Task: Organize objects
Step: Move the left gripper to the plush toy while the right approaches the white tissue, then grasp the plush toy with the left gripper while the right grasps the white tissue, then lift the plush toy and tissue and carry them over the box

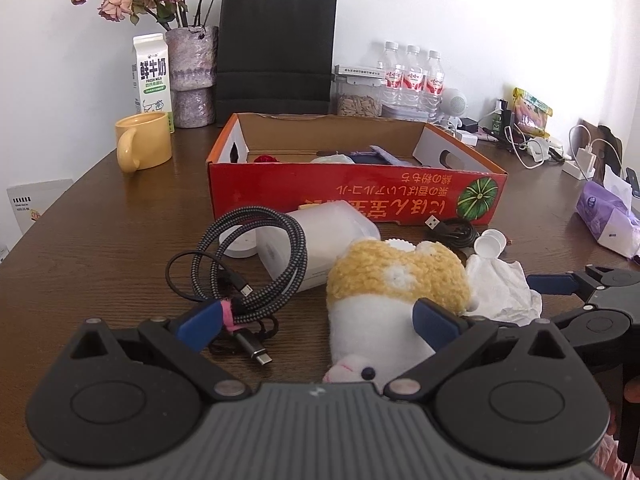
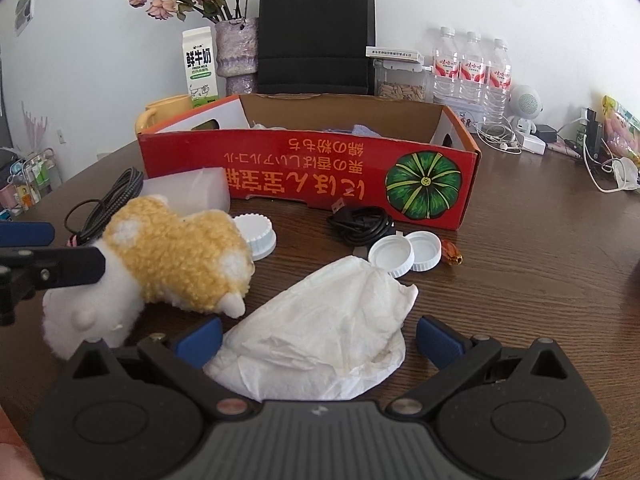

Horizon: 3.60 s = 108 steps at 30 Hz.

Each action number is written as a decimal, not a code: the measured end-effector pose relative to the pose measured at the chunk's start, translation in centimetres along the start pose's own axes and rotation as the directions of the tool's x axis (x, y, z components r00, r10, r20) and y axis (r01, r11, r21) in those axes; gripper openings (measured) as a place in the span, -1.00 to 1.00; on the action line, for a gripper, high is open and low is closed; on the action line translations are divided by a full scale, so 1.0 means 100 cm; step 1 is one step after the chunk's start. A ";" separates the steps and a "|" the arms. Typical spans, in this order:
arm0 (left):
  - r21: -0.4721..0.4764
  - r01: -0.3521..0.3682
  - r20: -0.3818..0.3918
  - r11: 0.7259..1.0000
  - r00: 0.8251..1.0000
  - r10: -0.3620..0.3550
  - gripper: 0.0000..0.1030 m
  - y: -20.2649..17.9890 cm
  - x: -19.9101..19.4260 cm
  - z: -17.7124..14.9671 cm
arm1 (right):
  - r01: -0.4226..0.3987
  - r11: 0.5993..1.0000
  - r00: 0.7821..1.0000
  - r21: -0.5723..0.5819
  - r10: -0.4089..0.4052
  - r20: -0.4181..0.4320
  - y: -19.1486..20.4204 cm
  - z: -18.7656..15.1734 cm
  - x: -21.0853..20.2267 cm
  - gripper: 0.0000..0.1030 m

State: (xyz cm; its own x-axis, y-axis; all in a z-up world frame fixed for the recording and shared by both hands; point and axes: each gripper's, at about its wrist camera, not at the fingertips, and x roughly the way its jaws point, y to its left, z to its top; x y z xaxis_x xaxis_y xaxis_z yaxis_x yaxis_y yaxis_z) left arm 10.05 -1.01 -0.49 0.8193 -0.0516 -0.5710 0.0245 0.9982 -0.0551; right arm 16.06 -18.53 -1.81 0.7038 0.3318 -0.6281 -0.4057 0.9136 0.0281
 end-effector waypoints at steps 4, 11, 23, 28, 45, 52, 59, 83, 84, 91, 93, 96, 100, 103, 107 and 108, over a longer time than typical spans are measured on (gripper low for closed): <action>0.021 0.021 -0.018 1.000 1.000 -0.020 1.00 -0.008 0.006 0.000 | -0.002 1.000 1.000 0.000 0.002 0.001 -0.001 0.000 0.000 1.00; 0.029 0.044 -0.046 0.999 0.998 -0.043 0.97 -0.018 0.019 -0.001 | -0.001 1.000 1.000 0.001 0.001 0.002 0.000 0.000 0.000 1.00; -0.049 0.120 -0.073 0.992 0.990 -0.124 0.57 -0.009 0.029 -0.006 | 0.017 1.000 1.000 0.016 -0.017 0.005 -0.002 0.000 0.000 1.00; -0.040 0.135 -0.076 0.990 0.988 -0.138 0.19 -0.011 0.030 -0.008 | 0.018 1.000 1.000 0.015 -0.018 0.005 -0.002 0.000 0.000 1.00; -0.035 0.137 -0.075 0.990 0.987 -0.139 0.14 -0.012 0.028 -0.008 | -0.024 0.999 0.999 -0.025 0.025 0.045 0.002 -0.006 -0.009 0.53; -0.029 0.140 -0.058 0.990 0.988 -0.142 0.13 -0.014 0.023 -0.006 | -0.033 0.999 0.997 -0.025 0.035 0.066 0.003 -0.009 -0.014 0.28; -0.031 0.142 -0.043 0.989 0.989 -0.143 0.13 -0.012 0.018 -0.004 | -0.039 0.999 0.995 -0.011 0.040 0.088 0.000 -0.013 -0.020 0.11; -0.012 0.153 0.102 0.988 0.983 -0.151 0.13 -0.010 -0.002 0.043 | -0.057 0.998 0.968 -0.012 0.059 0.243 -0.008 0.028 -0.043 0.06; -0.011 0.153 0.108 0.988 0.983 -0.151 0.13 -0.010 -0.001 0.047 | -0.057 0.998 0.967 -0.012 0.058 0.249 -0.008 0.032 -0.042 0.06; -0.009 0.146 0.144 0.989 0.979 -0.143 0.13 -0.009 0.012 0.077 | -0.055 0.998 0.957 -0.011 0.056 0.285 -0.017 0.062 -0.029 0.06; -0.014 0.144 0.149 0.990 0.979 -0.140 0.13 -0.008 0.019 0.085 | -0.054 0.998 0.955 -0.012 0.055 0.291 -0.019 0.071 -0.022 0.06; -0.020 0.136 0.154 0.991 0.979 -0.131 0.13 -0.007 0.030 0.096 | -0.052 0.999 0.953 -0.009 0.052 0.297 -0.023 0.083 -0.011 0.06; -0.032 0.122 0.163 0.992 0.980 -0.116 0.13 -0.002 0.047 0.112 | -0.050 0.999 0.952 -0.002 0.048 0.303 -0.029 0.100 0.005 0.06; -0.048 0.107 0.167 0.993 0.981 -0.098 0.13 0.003 0.060 0.124 | -0.046 0.999 0.951 0.005 0.042 0.306 -0.034 0.114 0.017 0.06; -0.067 0.086 0.166 0.994 0.983 -0.074 0.13 0.011 0.077 0.138 | -0.040 0.999 0.951 0.007 0.036 0.306 -0.038 0.129 0.036 0.06; -0.071 0.080 0.165 0.994 0.984 -0.067 0.13 0.013 0.082 0.142 | -0.039 0.999 0.952 0.007 0.035 0.304 -0.039 0.133 0.041 0.06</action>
State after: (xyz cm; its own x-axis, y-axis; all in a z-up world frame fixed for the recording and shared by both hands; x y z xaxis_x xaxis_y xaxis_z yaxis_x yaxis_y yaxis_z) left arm 24.92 0.29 6.38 0.8989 -0.1127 -0.4233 0.0491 0.9862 -0.1583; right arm 28.31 -17.63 5.87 0.8329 0.4198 -0.3606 -0.4292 0.9014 0.0581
